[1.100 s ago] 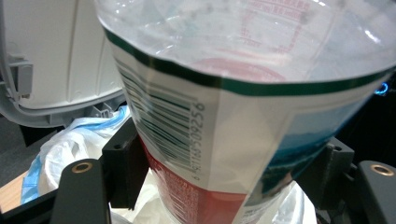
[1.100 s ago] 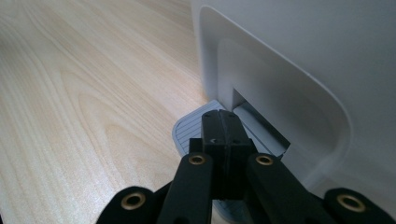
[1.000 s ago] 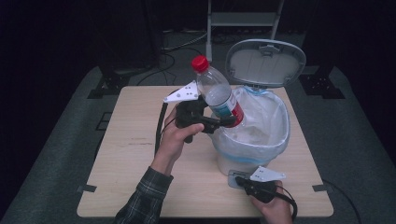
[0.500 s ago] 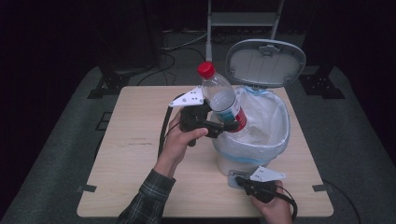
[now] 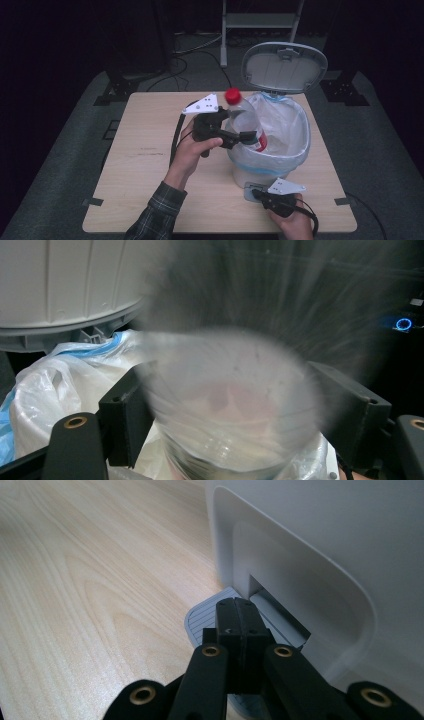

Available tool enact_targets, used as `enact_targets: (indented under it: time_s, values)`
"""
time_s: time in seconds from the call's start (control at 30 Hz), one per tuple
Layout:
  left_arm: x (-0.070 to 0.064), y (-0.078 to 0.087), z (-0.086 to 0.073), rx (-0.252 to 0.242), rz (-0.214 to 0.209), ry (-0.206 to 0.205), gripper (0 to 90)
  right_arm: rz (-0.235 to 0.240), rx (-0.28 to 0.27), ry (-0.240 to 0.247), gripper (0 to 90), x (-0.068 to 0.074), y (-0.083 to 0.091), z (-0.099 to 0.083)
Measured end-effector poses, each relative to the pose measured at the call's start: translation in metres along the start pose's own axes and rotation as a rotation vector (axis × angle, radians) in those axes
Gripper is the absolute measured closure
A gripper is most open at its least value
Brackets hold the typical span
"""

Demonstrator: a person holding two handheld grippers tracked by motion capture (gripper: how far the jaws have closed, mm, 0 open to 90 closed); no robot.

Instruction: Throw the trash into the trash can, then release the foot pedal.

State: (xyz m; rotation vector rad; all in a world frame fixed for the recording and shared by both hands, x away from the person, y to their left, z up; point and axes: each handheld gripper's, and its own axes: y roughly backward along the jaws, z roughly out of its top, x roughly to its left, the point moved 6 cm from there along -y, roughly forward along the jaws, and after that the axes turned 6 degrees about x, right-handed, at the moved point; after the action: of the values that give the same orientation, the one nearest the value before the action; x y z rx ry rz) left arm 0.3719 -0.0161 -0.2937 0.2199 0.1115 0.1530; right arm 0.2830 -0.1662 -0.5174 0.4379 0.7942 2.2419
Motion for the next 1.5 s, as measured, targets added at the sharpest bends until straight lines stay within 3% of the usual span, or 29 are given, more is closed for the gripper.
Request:
enact_targets:
  time_s: [0.3, 0.63, 0.93, 1.5]
  values:
    - [0.001, 0.005, 0.002, -0.015, -0.002, 0.000, 23.0, 0.001, 0.000, -0.001, 90.0, 0.000, 0.000, 0.000]
    - [-0.001, 0.021, -0.001, 0.001, 0.027, -0.012, 22.6, 0.000, -0.001, -0.001, 90.0, 0.000, 0.000, 0.000]
    - [-0.002, 0.044, -0.015, 0.037, 0.065, -0.007, 21.7, -0.004, 0.000, 0.003, 90.0, 0.000, 0.000, 0.000]
    - [-0.005, 0.077, -0.038, 0.061, 0.118, 0.017, 20.8, -0.005, 0.007, 0.019, 88.7, -0.001, 0.002, 0.001]
